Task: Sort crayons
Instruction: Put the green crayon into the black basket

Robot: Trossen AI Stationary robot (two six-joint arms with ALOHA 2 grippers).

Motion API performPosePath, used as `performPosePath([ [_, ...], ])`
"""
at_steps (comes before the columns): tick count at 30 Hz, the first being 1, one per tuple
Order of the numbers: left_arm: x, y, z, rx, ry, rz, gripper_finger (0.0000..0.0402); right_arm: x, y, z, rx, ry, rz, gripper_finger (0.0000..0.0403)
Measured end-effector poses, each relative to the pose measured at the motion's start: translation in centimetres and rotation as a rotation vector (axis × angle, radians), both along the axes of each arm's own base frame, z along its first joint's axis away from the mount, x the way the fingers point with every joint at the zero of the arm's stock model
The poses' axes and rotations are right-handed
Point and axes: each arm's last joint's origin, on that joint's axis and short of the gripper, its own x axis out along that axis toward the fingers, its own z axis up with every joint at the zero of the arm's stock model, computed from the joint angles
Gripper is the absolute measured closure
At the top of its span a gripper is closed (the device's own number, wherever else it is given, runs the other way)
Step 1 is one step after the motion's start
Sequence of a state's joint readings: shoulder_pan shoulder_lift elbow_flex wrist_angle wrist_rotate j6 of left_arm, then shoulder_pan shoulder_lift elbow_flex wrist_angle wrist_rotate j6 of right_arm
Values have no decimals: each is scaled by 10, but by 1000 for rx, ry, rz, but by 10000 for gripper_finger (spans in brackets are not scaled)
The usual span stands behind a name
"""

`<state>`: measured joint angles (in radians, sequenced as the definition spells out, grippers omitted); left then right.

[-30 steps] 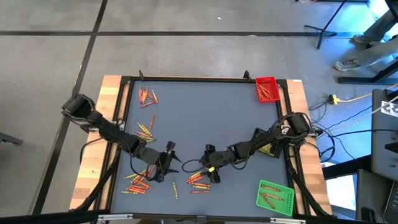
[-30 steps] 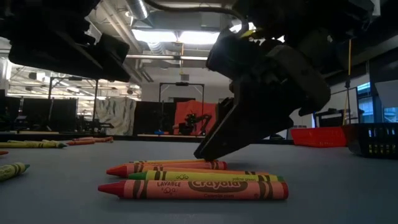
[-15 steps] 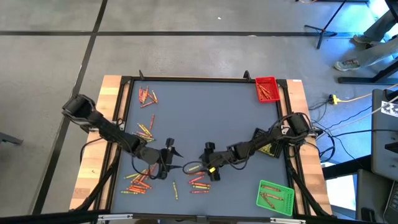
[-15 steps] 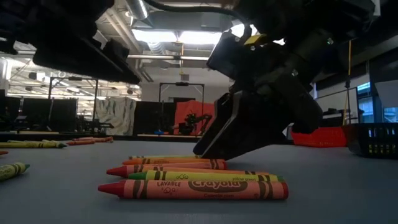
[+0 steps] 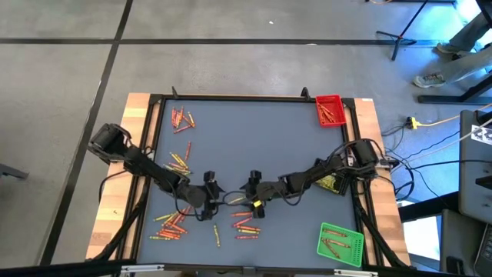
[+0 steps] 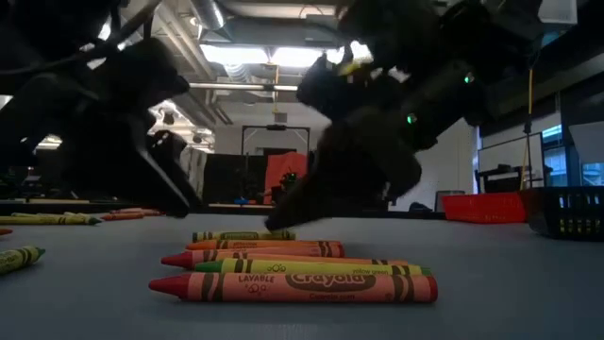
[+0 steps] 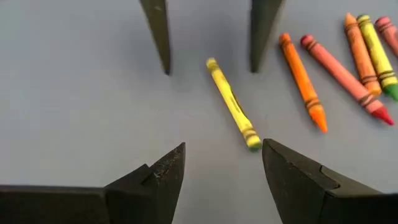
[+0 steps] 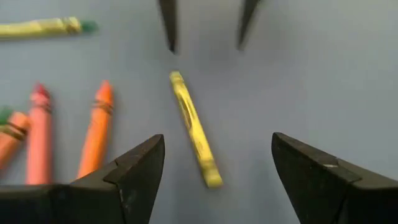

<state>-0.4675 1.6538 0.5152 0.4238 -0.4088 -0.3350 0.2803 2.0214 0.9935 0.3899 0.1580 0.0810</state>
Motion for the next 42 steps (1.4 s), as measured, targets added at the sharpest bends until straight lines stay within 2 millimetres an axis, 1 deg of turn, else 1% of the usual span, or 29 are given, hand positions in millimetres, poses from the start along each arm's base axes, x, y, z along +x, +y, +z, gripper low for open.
performPosePath([
  [2, 0, 0, -3, -13, 3, 26, 205, 4, -4, -5, 5, -1, -7, 110],
  [5, 0, 0, -3, -44, -3, 65, 205, 5, -8, -11, 48, 20, 37, 111],
  [8, -1, -2, -3, -54, 1, 68, 205, 8, -7, -15, 56, 14, 28, 127],
  [11, -1, -2, -3, -57, 1, 73, 205, 8, -6, -19, 56, 16, 24, 163],
  [19, 2, 4, -3, -46, -14, 112, 205, 7, -6, -24, 48, 31, 20, 283],
  [23, 1, 1, -3, -36, -9, 83, 205, 7, -6, -24, 26, 31, 39, 326],
  [28, 3, 4, -1, 69, -15, 9, 205, 7, -6, -25, 17, 32, 47, 365],
  [30, 6, 4, 5, 123, -31, -32, 205, 7, -6, -23, 3, 25, 58, 378],
  [33, 10, 2, 20, 186, -81, -76, 205, 7, -6, -18, -16, 0, 77, 391],
  [39, 19, 0, 50, 309, -186, -127, 205, 1, -8, -3, -51, 32, 57, 383],
  [42, 21, 2, 61, 330, -224, -131, 205, -4, -7, 13, -70, 40, 12, 383],
])
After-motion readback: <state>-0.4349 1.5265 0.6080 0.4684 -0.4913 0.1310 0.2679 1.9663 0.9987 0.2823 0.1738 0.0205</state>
